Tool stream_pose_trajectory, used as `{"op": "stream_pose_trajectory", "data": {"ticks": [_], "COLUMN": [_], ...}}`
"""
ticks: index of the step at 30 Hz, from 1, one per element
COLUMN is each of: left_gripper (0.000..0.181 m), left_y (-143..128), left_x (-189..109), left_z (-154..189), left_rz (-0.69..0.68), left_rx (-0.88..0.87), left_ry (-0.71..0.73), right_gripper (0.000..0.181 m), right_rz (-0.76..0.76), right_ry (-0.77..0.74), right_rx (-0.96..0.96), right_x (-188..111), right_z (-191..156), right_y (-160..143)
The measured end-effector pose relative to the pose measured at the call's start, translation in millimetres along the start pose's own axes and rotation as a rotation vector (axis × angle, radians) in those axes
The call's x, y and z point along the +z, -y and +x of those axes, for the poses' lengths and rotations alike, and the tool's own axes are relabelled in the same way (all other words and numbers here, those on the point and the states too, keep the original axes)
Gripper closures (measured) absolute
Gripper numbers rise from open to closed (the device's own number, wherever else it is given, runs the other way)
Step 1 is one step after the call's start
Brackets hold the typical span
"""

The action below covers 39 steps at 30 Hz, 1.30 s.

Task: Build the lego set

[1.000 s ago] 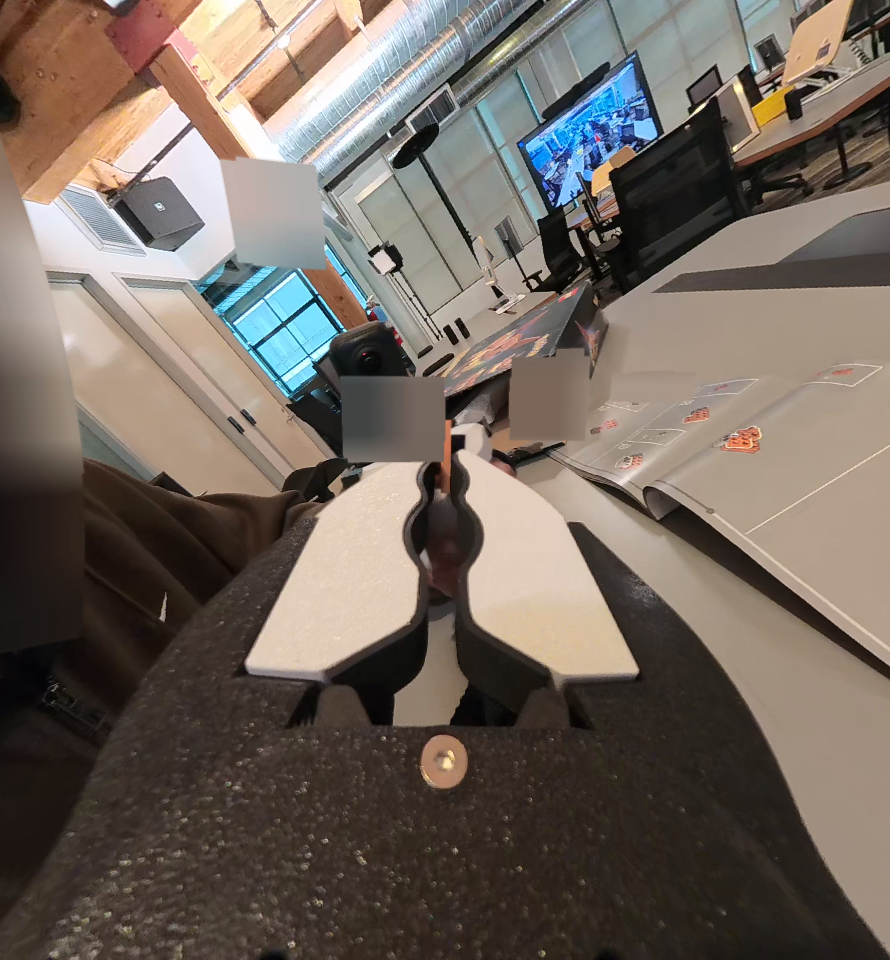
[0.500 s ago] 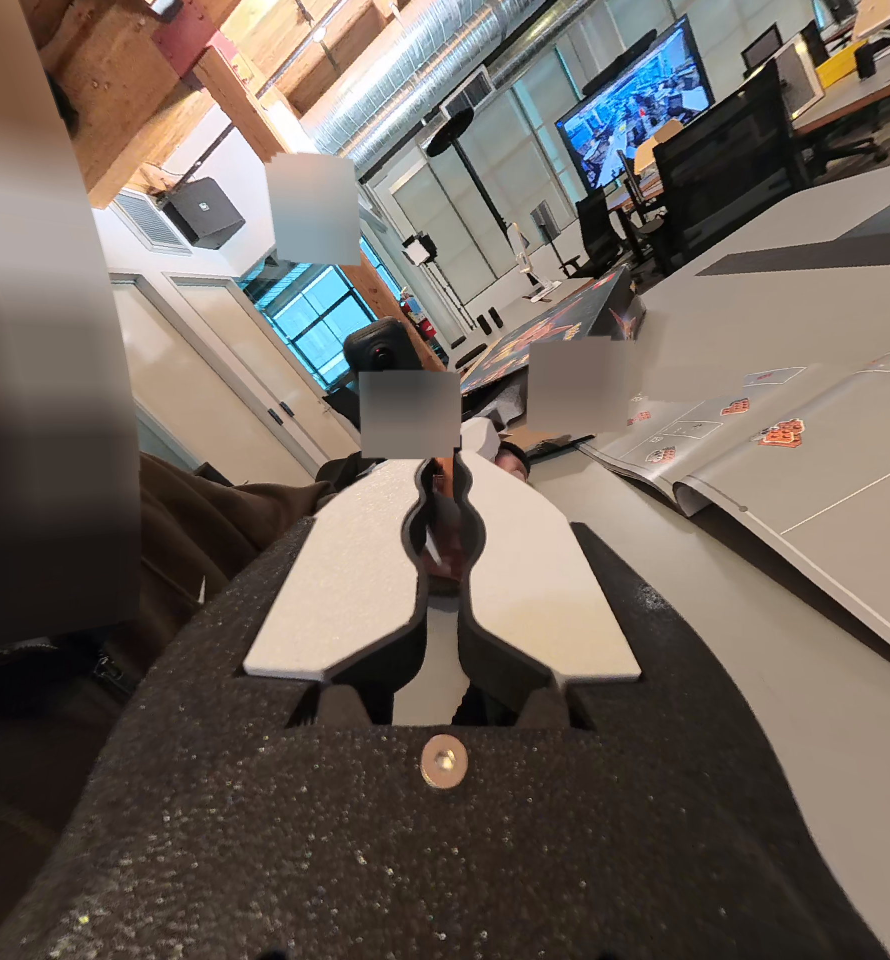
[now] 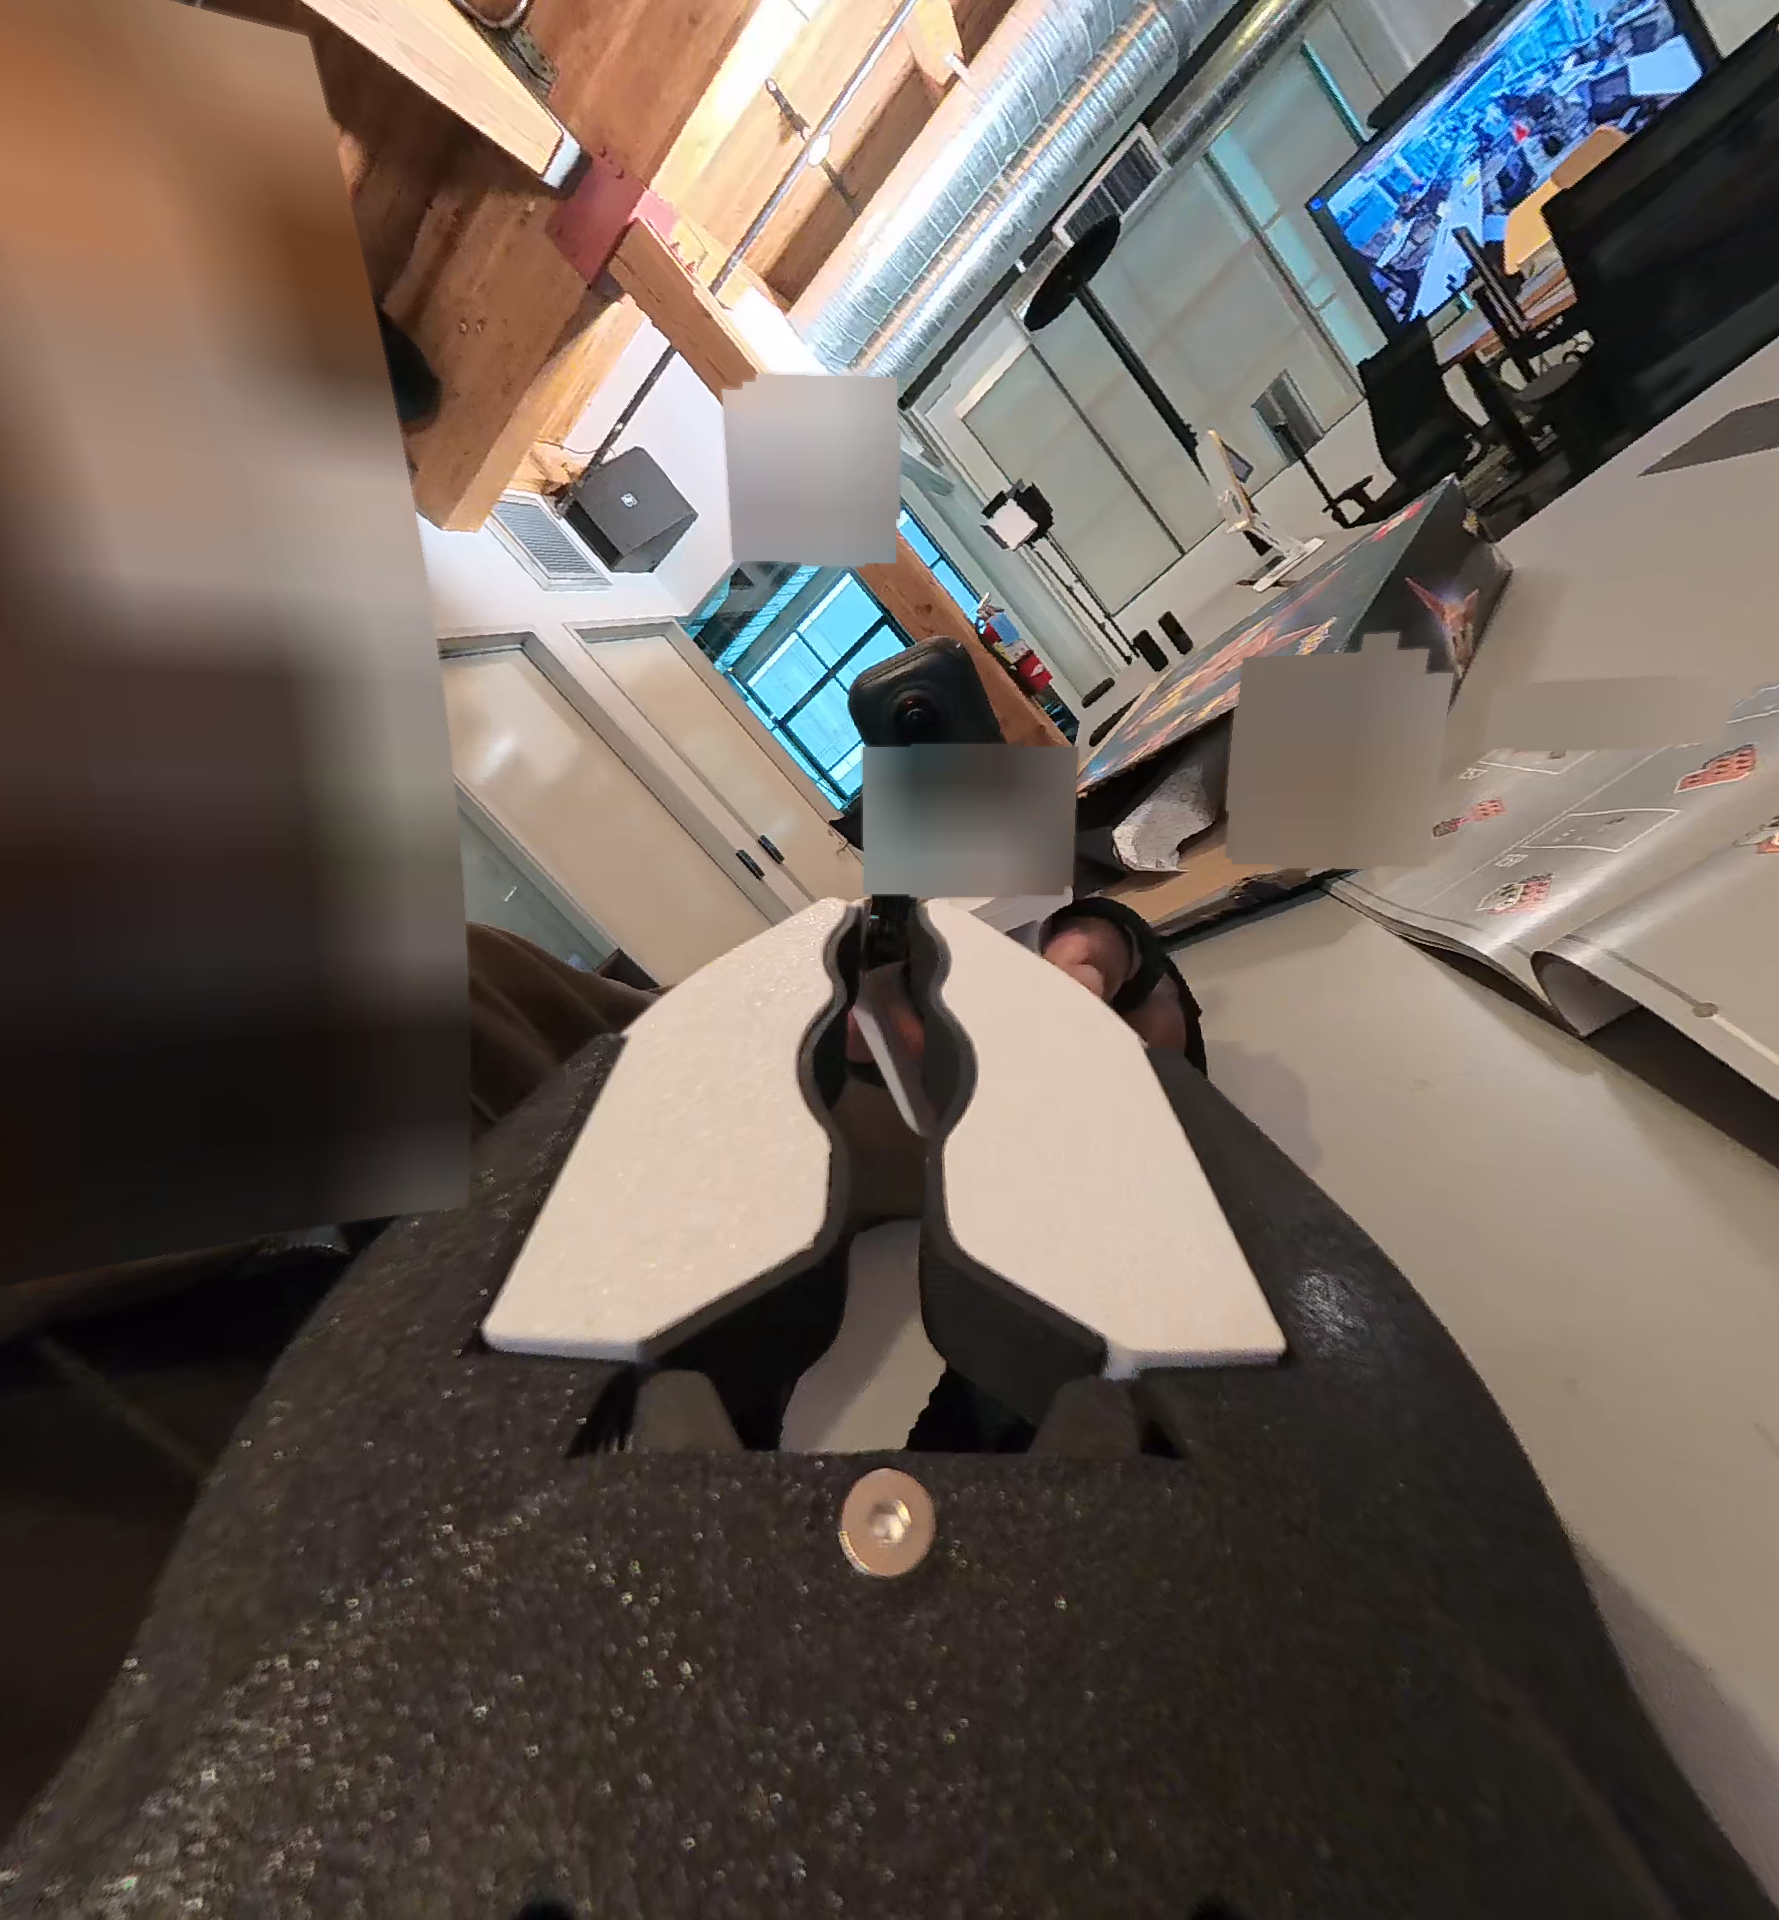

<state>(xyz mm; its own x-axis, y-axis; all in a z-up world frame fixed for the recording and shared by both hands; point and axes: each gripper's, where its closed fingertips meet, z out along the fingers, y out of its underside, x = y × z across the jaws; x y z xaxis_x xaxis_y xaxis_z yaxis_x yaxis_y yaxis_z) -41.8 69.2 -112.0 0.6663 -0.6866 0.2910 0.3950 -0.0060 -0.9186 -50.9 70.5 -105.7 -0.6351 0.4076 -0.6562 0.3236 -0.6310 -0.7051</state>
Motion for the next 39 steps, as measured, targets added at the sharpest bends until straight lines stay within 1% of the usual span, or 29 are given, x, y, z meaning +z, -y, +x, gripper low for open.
{"op": "stream_pose_trajectory", "data": {"ticks": [4,9,11,14,17,19,21,23,26,29,33,36,39], "left_gripper": [0.173,0.173,0.173,0.173,0.173,0.173,0.173,0.173,0.173,0.173,0.173,0.173,0.173], "left_y": [-2,5,8,11,12,10,9,10,14,20,24,23,18], "left_x": [0,-9,-15,-23,-27,-26,-24,-26,-31,-42,-70,-98,-127], "left_z": [-6,-21,-29,-42,-46,-45,-45,-47,-48,-44,-34,-21,-6], "left_rz": [-0.007,0.016,0.031,0.06,0.071,0.055,0.032,0.034,0.041,0.036,0.008,-0.015,-0.008], "left_rx": [0.006,0.048,0.071,0.121,0.198,0.235,0.27,0.264,0.239,0.248,0.268,0.254,0.222], "left_ry": [0.039,0.11,0.148,0.223,0.266,0.264,0.266,0.268,0.265,0.258,0.303,0.369,0.443], "right_gripper": [0.175,0.17,0.169,0.168,0.168,0.168,0.169,0.169,0.169,0.169,0.168,0.166,0.162], "right_rz": [0.017,0.007,-0.025,-0.094,-0.113,-0.121,-0.172,-0.248,-0.36,-0.502,-0.645,-0.753,-0.88], "right_ry": [-0.04,-0.133,-0.187,-0.288,-0.346,-0.359,-0.348,-0.336,-0.261,-0.198,-0.124,-0.08,-0.017], "right_rx": [-0.004,-0.095,-0.168,-0.336,-0.475,-0.529,-0.563,-0.582,-0.589,-0.617,-0.631,-0.677,-0.735], "right_x": [-1,-4,-4,-3,1,5,11,18,32,46,66,83,96], "right_z": [6,14,17,18,8,0,-7,-11,-21,-22,-24,-22,-22], "right_y": [1,2,-1,-7,-9,-14,-29,-48,-86,-126,-162,-184,-208]}}
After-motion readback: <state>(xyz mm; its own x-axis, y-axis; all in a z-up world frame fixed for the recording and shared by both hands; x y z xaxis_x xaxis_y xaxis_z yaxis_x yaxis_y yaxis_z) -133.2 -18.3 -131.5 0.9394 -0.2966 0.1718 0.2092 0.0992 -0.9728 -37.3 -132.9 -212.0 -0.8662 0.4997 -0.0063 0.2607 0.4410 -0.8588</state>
